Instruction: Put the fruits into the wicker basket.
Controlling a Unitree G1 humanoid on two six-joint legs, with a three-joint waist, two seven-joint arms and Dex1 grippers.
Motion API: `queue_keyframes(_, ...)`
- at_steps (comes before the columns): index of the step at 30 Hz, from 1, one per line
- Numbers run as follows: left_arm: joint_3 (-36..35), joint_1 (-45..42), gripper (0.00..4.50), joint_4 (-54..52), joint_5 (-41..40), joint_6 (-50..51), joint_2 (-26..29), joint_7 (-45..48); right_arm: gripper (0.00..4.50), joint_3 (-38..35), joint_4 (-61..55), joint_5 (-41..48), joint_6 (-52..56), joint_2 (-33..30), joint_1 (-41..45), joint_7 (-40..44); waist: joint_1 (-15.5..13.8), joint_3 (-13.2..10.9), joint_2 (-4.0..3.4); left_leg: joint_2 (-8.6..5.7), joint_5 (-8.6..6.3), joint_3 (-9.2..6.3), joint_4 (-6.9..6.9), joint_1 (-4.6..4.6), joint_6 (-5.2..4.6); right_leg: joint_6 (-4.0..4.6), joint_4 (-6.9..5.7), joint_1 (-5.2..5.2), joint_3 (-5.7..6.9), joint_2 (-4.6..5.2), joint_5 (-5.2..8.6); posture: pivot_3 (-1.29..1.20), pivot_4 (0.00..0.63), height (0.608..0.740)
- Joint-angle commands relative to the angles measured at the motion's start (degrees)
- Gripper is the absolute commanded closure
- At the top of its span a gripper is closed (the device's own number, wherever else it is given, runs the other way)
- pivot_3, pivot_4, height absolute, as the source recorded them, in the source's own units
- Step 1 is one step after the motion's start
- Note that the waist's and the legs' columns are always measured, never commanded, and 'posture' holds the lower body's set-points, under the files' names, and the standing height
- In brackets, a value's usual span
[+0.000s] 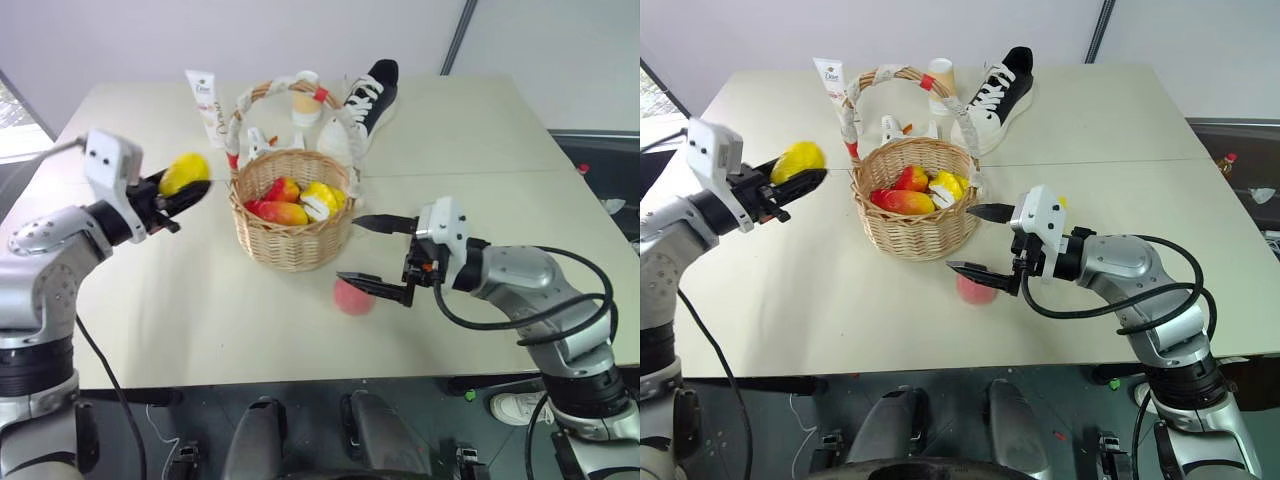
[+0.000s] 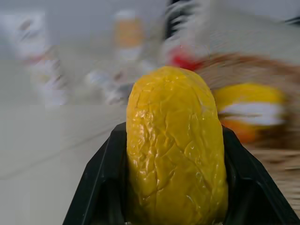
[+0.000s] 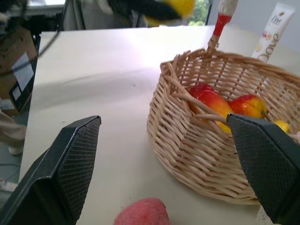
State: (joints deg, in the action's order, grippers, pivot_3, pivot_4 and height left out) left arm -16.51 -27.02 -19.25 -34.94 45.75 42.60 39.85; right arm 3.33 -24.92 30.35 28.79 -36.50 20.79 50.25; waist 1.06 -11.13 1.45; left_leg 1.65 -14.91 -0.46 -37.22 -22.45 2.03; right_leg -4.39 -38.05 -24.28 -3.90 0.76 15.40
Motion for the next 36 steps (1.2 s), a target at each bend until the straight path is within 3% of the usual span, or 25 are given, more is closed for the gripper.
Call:
queue_keyframes(1,10.15,-5.77,2.86,-1.53,3.44,-0.16,-1.03,-0.42,0.0,-1.12,1.37,-0.87,-2.09,-0.35,2.18,1.01,-0.11,0.0,0.0,-0.13,0.0,-0.01,-0.02,0.01,0.0,-0.01,0.02,0.02,0.0,-0.04,0.0,0.0,0.15,0.74)
queue_keyframes(6,21.56,-15.01,2.86,8.86,12.33,-4.04,-7.32,-2.56,0.0,-0.64,2.04,-2.31,-1.74,-0.21,2.75,0.0,0.24,0.0,0.02,-0.17,-0.03,-0.03,-0.04,-0.04,-0.07,-0.05,0.05,0.0,-0.02,-0.12,-0.01,0.0,0.15,0.74)
queue_keyframes(10,22.09,-17.86,0.86,15.36,14.07,-5.61,-9.86,-2.34,0.0,-0.88,-0.26,-2.91,0.42,-1.36,0.89,-1.34,1.23,0.0,0.01,-0.06,-0.05,-0.07,0.09,-0.08,-0.11,-0.02,0.0,-0.17,-0.03,-0.23,0.0,0.0,0.15,0.74)
queue_keyframes(12,21.26,-18.22,0.07,16.37,14.13,-6.61,-10.37,-1.97,0.0,-0.74,-1.18,-2.9,1.34,-2.03,0.04,-1.35,1.34,0.0,0.01,-0.05,-0.05,-0.07,0.1,-0.08,-0.11,-0.02,-0.02,-0.18,-0.03,-0.23,0.0,0.0,0.15,0.74)
queue_keyframes(18,16.01,-9.13,0.07,9.01,7.74,-13.93,-5.73,11.02,0.0,2.54,-1.53,-3.25,4.0,-1.99,-1.75,-0.7,1.58,0.0,0.0,-0.02,-0.05,0.04,0.06,-0.04,-0.1,-0.03,-0.04,-0.17,-0.07,-0.2,0.0,0.0,0.15,0.74)
queue_keyframes(23,10.52,2.91,0.07,3.13,1.92,-8.64,2.43,17.58,0.0,7.91,3.08,-6.46,2.73,-0.75,-1.59,0.85,1.6,0.0,0.0,0.03,-0.05,0.02,0.04,-0.03,-0.11,-0.02,-0.05,-0.17,-0.06,-0.23,0.0,0.0,0.15,0.74)
queue_keyframes(27,6.86,9.67,0.07,-2.48,-1.49,-6.14,5.32,17.19,0.0,10.28,7.76,-9.52,0.96,0.45,-1.51,1.19,1.17,0.0,0.01,0.04,-0.05,0.01,0.01,-0.05,-0.11,-0.02,-0.04,-0.15,-0.05,-0.17,0.0,0.0,0.15,0.74)
queue_keyframes(33,4.92,12.4,0.07,-6.74,-3.09,-4.56,4.46,13.43,0.0,11.96,11.84,-12.01,-0.84,1.64,-1.05,2.39,1.25,0.0,0.03,0.03,-0.05,0.01,-0.04,-0.06,-0.11,-0.03,-0.02,-0.1,-0.04,-0.15,0.0,0.0,0.15,0.74)
queue_keyframes(36,5.72,11.08,0.0,-6.9,-3.7,-4.66,3.8,12.44,0.91,11.58,12.26,-12.1,-0.97,2.42,-0.85,2.84,1.47,0.0,0.03,0.02,-0.05,0.0,-0.03,-0.04,-0.11,-0.03,-0.04,-0.11,-0.04,-0.2,0.0,0.0,0.15,0.74)
